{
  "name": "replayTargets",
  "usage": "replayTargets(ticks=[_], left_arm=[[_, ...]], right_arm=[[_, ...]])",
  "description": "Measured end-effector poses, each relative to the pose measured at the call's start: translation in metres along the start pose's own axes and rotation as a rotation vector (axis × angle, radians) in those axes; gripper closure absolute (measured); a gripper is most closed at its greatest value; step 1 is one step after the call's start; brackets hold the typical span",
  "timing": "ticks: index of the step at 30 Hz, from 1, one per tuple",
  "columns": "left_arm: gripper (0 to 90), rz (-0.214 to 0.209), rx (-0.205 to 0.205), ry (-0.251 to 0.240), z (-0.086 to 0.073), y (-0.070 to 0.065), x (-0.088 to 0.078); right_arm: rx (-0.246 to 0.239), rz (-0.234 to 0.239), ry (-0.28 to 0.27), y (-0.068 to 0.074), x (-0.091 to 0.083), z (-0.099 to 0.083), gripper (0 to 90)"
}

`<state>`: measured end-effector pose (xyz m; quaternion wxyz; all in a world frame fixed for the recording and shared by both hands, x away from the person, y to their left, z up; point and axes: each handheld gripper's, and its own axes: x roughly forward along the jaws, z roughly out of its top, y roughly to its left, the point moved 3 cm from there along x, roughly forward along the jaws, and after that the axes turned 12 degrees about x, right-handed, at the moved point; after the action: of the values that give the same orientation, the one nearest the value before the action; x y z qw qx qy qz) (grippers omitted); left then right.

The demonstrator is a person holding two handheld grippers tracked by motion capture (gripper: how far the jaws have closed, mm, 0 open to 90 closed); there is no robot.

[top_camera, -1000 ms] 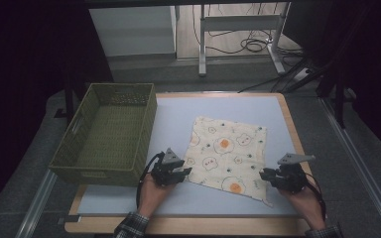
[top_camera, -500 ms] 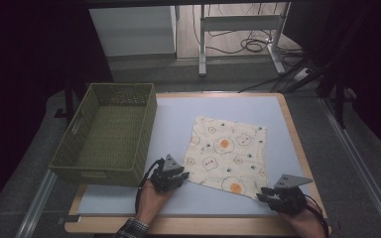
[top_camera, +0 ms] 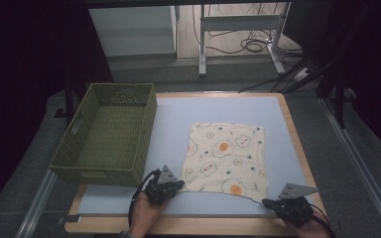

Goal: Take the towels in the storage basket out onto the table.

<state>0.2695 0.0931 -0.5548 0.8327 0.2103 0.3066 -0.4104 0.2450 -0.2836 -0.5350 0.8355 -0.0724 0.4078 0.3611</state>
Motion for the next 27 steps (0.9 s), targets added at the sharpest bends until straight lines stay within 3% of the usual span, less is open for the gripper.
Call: replayTargets(ticks=[2,3,6,7,10,12,13,15,17,19,22,26,27], left_arm=[[89.0,0.005,-0.004,-0.009,-0.003,-0.002,-0.003],[83.5,0.011,-0.008,-0.013,-0.003,-0.001,-0.003],[69.8,0.018,-0.022,-0.021,-0.005,0.001,-0.004],[62.6,0.023,-0.031,-0.027,-0.005,0.001,-0.004],[56.2,0.024,-0.031,-0.006,-0.008,0.001,-0.001],[55.8,0.018,-0.044,-0.012,-0.01,0.001,0.002],[57.6,0.015,-0.052,-0.019,-0.011,0.002,0.002],[70.7,-0.006,-0.054,-0.028,-0.011,0.002,0.002],[84.5,-0.039,-0.058,-0.035,-0.01,0.001,0.003],[86.9,-0.033,-0.043,-0.027,-0.009,-0.001,0.002],[87.5,-0.068,-0.053,-0.034,-0.009,-0.005,-0.003],[86.1,-0.124,-0.038,-0.033,-0.012,-0.018,-0.012],[82.9,-0.117,-0.037,-0.041,-0.012,-0.02,-0.013]], right_arm=[[-0.004,-0.002,-0.006,0.002,-0.004,-0.003,89.7],[-0.002,-0.006,-0.017,0.002,-0.006,-0.003,89.4],[0.011,-0.022,-0.054,-0.003,-0.007,0.004,71.5],[0.016,-0.03,-0.06,-0.005,-0.006,0.007,69.7],[0.013,-0.011,-0.04,-0.007,0.004,0.015,61.3],[-0.023,-0.037,0.001,-0.006,0.015,0.015,61.7],[-0.053,-0.063,-0.001,-0.004,0.018,0.014,67.0],[-0.055,-0.054,0.007,-0.002,0.017,0.014,83.6],[-0.052,-0.068,0.008,-0.001,0.017,0.013,88.2],[-0.049,-0.062,0.014,-0.001,0.015,0.012,88.7],[-0.042,-0.04,0.016,0.0,0.01,0.009,88.8],[-0.024,-0.004,0.024,0.005,-0.003,-0.001,88.4],[-0.022,0.002,0.025,0.006,-0.006,-0.004,87.8]])
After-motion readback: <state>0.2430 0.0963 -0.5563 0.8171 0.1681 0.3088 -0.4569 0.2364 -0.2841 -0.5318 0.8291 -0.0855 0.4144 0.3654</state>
